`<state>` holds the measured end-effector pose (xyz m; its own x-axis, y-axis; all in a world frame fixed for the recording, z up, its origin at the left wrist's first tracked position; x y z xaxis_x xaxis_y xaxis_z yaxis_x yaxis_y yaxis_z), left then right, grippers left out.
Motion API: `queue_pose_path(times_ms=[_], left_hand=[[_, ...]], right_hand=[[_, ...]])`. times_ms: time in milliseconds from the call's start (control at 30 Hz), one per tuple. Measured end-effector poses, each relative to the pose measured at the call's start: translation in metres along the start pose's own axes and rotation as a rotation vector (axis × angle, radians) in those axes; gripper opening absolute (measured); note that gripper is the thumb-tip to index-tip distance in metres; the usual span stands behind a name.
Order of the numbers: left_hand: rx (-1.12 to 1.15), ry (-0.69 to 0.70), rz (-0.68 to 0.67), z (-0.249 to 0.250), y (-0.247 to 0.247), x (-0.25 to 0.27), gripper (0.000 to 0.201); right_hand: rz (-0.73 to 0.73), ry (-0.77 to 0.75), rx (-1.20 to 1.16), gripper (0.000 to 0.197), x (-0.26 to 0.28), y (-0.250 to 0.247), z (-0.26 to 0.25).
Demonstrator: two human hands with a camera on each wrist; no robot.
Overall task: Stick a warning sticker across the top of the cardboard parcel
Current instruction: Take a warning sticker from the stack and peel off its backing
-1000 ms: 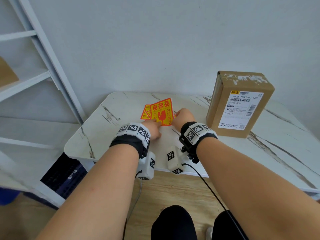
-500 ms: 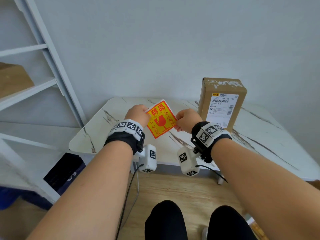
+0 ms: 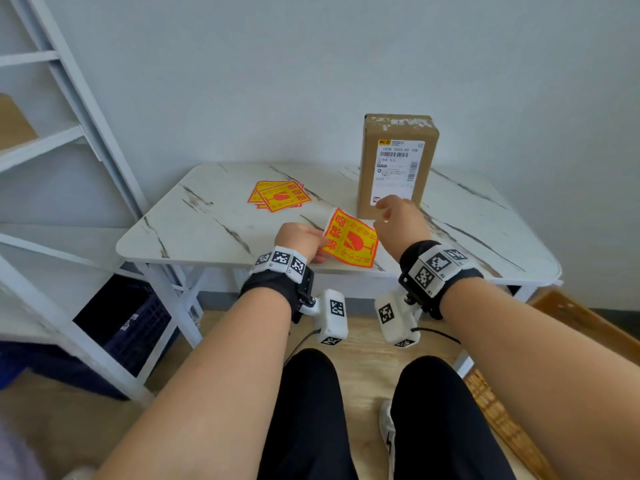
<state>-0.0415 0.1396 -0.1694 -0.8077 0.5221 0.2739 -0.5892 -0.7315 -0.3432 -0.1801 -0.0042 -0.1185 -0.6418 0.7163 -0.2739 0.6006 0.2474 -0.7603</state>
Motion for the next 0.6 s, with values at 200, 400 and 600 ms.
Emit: queue_pose_path(times_ms=[200, 400, 600], left_hand=[[0.039, 0.021, 0.033, -0.003, 0.025, -0.001, 0.015], [0.078, -0.004, -0.083, -0.003, 0.028, 0.0, 0.008], [0.164, -0.136, -0.158, -0.006, 0.03, -0.003, 0.01]], right_hand=[[-0.124, -0.051, -0.082, 0.022, 0.02, 0.026, 0.007], [-0.117, -0.044, -0.087, 0.024, 0.019, 0.035, 0.015], [-0.153, -0.006, -0.098, 0.014, 0.015, 0.047, 0.015]])
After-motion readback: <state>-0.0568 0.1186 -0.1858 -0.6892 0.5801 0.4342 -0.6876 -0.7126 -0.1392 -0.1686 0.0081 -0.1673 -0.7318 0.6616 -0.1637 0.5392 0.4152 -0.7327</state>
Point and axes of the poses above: each hand's wrist, its own x-axis away from the middle knuckle, its own y-axis out of the palm, z = x × y, the point moved 9 cm from there along -x, towards the middle knuckle, and after that the axes turned 6 degrees about -y, right-handed, at the moved point
